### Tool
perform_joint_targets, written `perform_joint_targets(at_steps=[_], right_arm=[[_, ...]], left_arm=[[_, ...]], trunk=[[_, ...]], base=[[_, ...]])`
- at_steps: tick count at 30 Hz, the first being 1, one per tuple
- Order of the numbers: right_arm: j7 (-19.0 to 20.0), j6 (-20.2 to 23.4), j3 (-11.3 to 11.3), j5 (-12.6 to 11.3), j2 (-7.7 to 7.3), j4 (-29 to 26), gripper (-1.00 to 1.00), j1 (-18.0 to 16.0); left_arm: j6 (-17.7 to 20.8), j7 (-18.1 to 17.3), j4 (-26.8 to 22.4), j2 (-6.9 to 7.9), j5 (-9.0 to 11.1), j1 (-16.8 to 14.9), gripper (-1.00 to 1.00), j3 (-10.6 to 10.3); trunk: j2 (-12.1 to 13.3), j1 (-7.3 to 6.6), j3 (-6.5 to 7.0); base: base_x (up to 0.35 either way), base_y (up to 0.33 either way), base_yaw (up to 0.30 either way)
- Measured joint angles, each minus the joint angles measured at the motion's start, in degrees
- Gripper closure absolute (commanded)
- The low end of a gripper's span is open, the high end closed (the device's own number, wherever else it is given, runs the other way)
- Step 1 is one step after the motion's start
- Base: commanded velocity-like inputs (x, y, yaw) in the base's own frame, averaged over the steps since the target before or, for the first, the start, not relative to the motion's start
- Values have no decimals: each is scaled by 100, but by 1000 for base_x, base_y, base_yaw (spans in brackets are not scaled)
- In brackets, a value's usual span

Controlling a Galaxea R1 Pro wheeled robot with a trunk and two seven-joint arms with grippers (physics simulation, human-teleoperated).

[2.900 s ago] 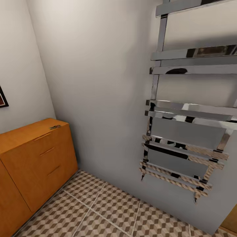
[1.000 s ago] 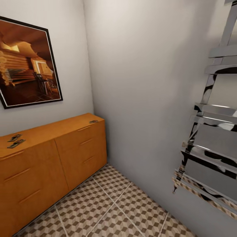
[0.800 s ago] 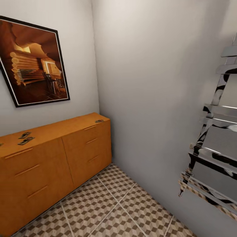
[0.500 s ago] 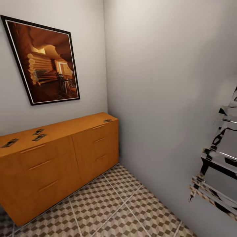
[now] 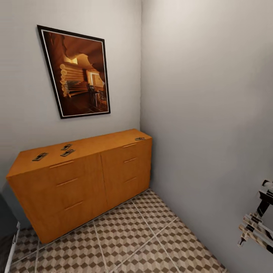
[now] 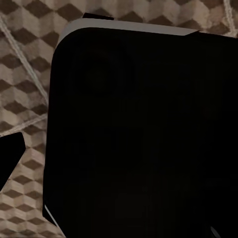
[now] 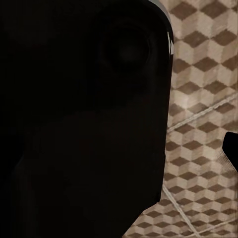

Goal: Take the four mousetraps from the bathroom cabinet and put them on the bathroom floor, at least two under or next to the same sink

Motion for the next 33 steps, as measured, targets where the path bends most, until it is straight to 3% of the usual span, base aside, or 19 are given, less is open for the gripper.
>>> perform_joint_targets(at_steps=[33], right_arm=[[0, -38, 0, 0, 0, 0, -100, 0]], left_arm=[[0, 0, 0, -1, 1, 0, -100, 3]], trunk=[[0, 0, 0]], base=[[0, 0, 274]])
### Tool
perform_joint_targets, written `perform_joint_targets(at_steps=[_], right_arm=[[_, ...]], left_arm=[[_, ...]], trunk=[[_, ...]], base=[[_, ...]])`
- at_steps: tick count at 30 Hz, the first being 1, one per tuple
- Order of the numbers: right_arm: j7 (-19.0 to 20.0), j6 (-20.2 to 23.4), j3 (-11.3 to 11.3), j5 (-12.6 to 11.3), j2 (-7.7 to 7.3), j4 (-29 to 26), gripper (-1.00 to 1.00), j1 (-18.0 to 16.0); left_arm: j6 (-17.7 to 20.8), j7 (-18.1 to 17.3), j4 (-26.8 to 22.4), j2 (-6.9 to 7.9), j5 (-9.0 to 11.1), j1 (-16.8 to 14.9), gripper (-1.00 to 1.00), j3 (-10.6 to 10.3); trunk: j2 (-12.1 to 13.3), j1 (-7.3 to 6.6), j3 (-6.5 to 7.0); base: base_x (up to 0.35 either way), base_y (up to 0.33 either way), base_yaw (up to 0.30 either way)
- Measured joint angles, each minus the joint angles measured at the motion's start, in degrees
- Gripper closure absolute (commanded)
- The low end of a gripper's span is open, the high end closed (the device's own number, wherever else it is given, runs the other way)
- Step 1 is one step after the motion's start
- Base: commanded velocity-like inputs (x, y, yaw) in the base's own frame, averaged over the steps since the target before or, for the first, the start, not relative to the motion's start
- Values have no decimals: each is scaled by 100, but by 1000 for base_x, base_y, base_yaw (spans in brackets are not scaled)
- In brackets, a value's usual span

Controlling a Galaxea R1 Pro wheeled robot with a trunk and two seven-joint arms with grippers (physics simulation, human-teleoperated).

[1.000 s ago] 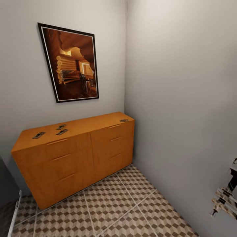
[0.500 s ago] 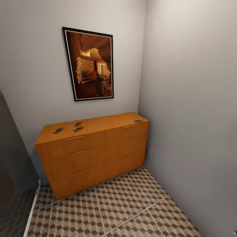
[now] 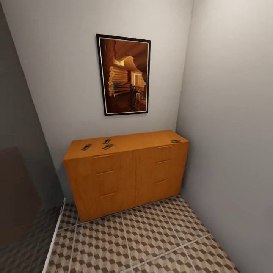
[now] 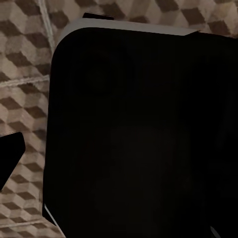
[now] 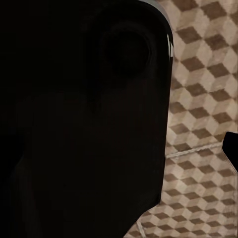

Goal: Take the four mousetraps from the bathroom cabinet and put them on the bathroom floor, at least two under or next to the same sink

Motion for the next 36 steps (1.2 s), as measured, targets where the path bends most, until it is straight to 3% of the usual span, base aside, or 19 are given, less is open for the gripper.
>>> perform_joint_targets(at_steps=[18, 26, 36], right_arm=[[0, 0, 0, 0, 0, 0, -100, 0], [0, -1, -6, 0, -4, 1, -100, 0], [0, -1, -6, 3, 0, 1, -100, 0]], left_arm=[[0, 0, 0, 0, 0, 0, -100, 0], [1, 0, -1, 3, -7, 0, -100, -2], [2, 0, -1, 2, -18, 0, -100, -7]], trunk=[[0, 0, 0], [0, -2, 0], [0, -3, 0]], base=[[0, 0, 264], [47, 0, 71], [284, 0, 6]])
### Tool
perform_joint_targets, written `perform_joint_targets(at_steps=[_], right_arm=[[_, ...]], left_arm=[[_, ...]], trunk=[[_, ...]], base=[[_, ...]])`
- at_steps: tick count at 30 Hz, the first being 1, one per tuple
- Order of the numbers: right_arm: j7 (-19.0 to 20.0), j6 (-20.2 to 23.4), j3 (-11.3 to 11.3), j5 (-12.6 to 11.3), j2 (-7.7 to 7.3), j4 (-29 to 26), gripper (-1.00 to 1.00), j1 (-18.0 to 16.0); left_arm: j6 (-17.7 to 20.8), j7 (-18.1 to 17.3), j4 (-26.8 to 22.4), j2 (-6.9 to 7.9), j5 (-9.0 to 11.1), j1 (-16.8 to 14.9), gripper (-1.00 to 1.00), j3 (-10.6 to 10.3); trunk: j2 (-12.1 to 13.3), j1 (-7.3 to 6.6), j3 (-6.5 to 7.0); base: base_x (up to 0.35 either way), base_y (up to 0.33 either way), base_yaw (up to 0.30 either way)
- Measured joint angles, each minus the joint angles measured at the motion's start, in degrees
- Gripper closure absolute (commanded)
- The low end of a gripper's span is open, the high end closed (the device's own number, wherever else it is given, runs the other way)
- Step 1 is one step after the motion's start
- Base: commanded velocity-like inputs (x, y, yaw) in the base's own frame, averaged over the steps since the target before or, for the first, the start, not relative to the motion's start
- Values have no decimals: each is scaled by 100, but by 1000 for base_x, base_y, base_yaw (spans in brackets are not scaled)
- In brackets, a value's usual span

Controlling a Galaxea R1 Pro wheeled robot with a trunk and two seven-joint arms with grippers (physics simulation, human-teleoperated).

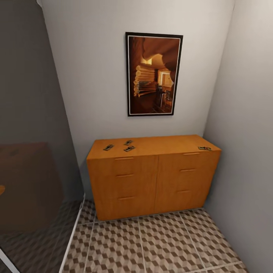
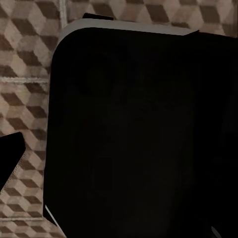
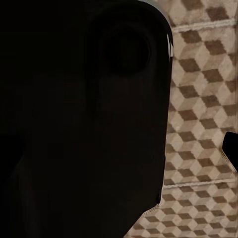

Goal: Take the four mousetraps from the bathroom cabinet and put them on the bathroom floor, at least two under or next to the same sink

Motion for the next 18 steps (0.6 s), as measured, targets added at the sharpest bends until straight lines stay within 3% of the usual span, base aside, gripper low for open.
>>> perform_joint_targets(at_steps=[10, 18], right_arm=[[0, 0, -1, 5, 0, 0, -100, 0], [0, 0, -1, 5, 0, 0, -100, 0]], left_arm=[[0, 0, 0, 0, -1, 0, -100, 0], [0, 0, -8, -6, 10, 0, -100, 5]], trunk=[[0, 1, 0], [0, 3, 0]], base=[[301, 0, 0], [34, 0, 0]])
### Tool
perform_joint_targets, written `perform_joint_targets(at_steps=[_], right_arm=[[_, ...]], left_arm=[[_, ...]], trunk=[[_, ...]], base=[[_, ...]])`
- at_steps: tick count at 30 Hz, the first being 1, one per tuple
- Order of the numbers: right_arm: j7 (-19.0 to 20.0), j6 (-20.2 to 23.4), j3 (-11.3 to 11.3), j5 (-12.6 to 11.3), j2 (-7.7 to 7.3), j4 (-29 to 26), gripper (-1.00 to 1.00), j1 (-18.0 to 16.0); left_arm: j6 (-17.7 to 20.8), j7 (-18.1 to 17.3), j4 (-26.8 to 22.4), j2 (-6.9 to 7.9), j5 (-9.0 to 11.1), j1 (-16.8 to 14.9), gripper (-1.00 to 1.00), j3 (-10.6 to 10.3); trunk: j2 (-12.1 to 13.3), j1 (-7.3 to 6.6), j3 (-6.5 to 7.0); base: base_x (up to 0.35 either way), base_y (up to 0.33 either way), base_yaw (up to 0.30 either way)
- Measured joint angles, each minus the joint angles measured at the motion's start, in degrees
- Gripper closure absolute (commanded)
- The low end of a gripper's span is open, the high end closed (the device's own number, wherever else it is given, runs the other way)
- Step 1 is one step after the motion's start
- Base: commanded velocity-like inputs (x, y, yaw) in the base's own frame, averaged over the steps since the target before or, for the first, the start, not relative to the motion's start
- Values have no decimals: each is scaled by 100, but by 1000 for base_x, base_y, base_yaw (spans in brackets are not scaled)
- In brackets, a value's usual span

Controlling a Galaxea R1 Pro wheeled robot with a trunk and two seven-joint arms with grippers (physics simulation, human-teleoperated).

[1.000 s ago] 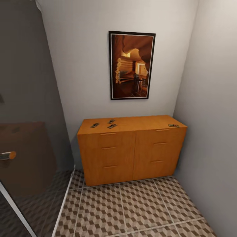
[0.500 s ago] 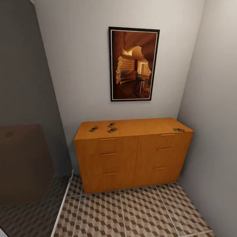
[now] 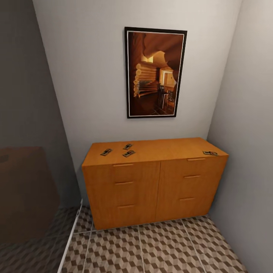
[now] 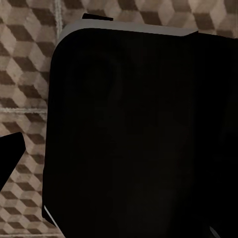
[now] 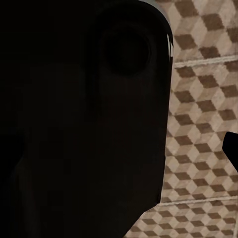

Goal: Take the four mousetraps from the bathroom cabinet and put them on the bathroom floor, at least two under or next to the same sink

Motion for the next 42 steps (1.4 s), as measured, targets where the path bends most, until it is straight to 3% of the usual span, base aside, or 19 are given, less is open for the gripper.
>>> perform_joint_targets(at_steps=[9, 42], right_arm=[[0, 0, 0, 0, 0, 0, -100, 0], [0, 0, 0, 0, 0, 0, -100, 0]], left_arm=[[1, 0, -1, -6, 3, 0, -100, 2], [1, 0, -1, 3, 8, 0, -100, 7]], trunk=[[0, -1, 0], [0, -2, 0]], base=[[89, -77, 0], [185, -203, 0]])
